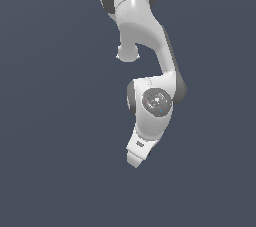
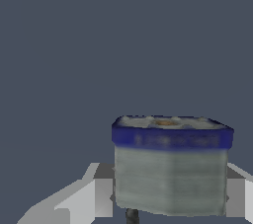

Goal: Pick up the object and move it to a goal position.

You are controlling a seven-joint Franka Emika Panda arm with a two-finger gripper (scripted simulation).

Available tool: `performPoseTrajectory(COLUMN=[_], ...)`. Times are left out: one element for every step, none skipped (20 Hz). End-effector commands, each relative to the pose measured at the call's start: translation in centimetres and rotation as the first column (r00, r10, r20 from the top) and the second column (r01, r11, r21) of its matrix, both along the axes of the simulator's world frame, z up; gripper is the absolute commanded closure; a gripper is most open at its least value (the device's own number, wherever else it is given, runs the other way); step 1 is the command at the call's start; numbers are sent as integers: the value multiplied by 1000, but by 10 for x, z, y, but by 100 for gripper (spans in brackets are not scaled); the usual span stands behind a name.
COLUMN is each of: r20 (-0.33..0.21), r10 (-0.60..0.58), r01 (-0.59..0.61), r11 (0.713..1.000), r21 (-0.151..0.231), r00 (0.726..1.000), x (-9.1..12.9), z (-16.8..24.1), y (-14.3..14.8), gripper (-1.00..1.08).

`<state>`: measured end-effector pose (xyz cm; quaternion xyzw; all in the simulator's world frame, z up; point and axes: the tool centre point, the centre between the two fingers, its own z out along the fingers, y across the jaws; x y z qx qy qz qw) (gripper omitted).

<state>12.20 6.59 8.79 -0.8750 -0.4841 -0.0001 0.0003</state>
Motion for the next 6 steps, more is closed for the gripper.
performPoseTrajectory(r20=[0, 0, 0, 0, 0, 0], r10=[0, 0, 0, 0, 0, 0], r01=[0, 0, 0, 0, 0, 0], r11=[1000, 1000, 1000, 1000, 1000, 1000], r21=[0, 0, 0, 0, 0, 0], r00=[1000, 1000, 1000, 1000, 1000, 1000], x=[4, 4, 5, 6, 6, 6], z=[3, 4, 4, 4, 5, 5], y=[1, 2, 2, 2, 2, 2], gripper=[108, 108, 108, 108, 108, 108])
